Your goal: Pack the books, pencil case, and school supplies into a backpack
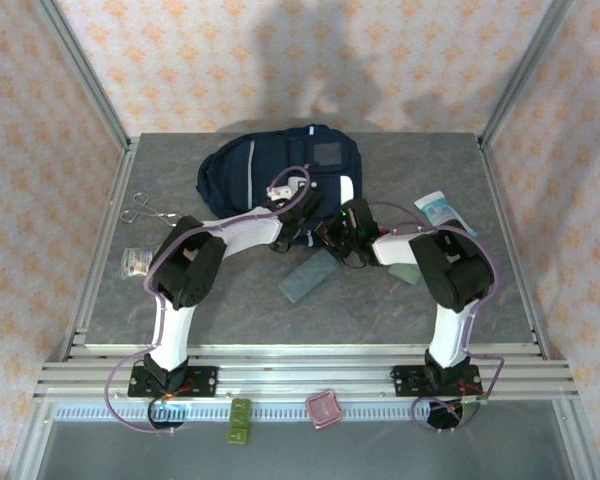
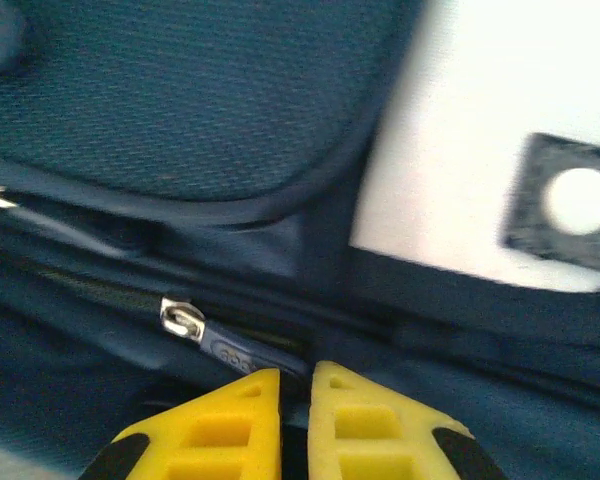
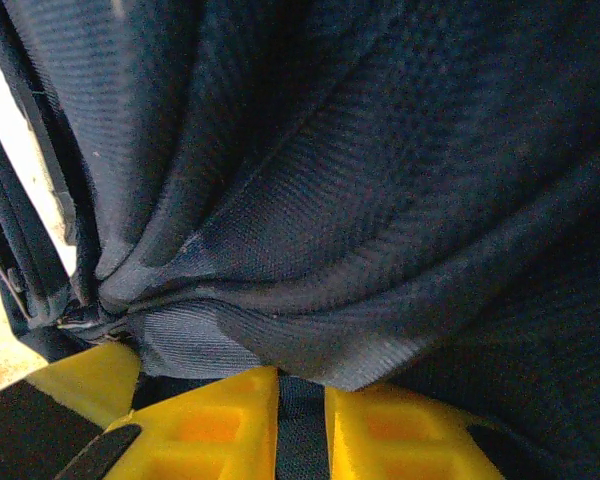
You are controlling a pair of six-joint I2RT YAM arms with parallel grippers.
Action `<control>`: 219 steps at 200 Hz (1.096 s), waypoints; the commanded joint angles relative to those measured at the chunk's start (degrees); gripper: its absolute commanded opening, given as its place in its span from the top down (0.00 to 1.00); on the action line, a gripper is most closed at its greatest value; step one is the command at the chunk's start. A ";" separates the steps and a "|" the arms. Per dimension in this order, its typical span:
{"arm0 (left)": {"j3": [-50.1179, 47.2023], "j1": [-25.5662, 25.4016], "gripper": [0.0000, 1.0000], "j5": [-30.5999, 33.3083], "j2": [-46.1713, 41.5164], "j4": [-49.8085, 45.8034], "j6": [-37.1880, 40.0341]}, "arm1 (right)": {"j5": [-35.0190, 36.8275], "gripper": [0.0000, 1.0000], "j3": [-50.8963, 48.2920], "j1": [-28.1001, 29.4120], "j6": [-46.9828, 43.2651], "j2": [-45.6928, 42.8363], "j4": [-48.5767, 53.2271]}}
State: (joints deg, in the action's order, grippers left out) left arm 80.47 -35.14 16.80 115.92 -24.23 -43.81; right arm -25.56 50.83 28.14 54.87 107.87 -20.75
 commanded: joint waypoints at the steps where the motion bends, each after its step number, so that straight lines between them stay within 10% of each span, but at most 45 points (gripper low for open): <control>1: -3.03 1.58 0.92 3.49 -3.87 -1.97 1.06 | 1.39 0.80 -2.67 0.03 0.26 0.86 11.85; 24: -3.50 1.75 0.89 1.71 -5.52 -1.30 2.44 | 1.71 0.80 -2.42 -0.02 0.15 0.60 12.31; 57: -2.24 2.00 0.52 0.34 -5.35 -1.65 3.71 | 1.83 0.80 -2.31 -0.02 0.15 0.17 12.58; 145: 1.18 5.91 0.37 -3.24 1.75 -0.43 3.27 | 2.14 0.80 -3.04 -0.02 0.58 0.13 12.16; 181: 2.00 7.03 0.37 -5.05 4.08 0.00 3.47 | 2.38 0.80 -3.61 0.01 0.76 -0.35 12.05; 219: 0.94 7.61 0.63 -8.47 3.32 1.11 2.85 | 2.27 0.80 -4.19 -0.02 1.18 0.00 11.41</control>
State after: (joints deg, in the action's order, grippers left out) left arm 81.67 -28.34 11.25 117.69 -24.14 -41.01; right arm -25.34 49.98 28.14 54.89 106.72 -18.94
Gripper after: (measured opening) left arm 0.460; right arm 0.199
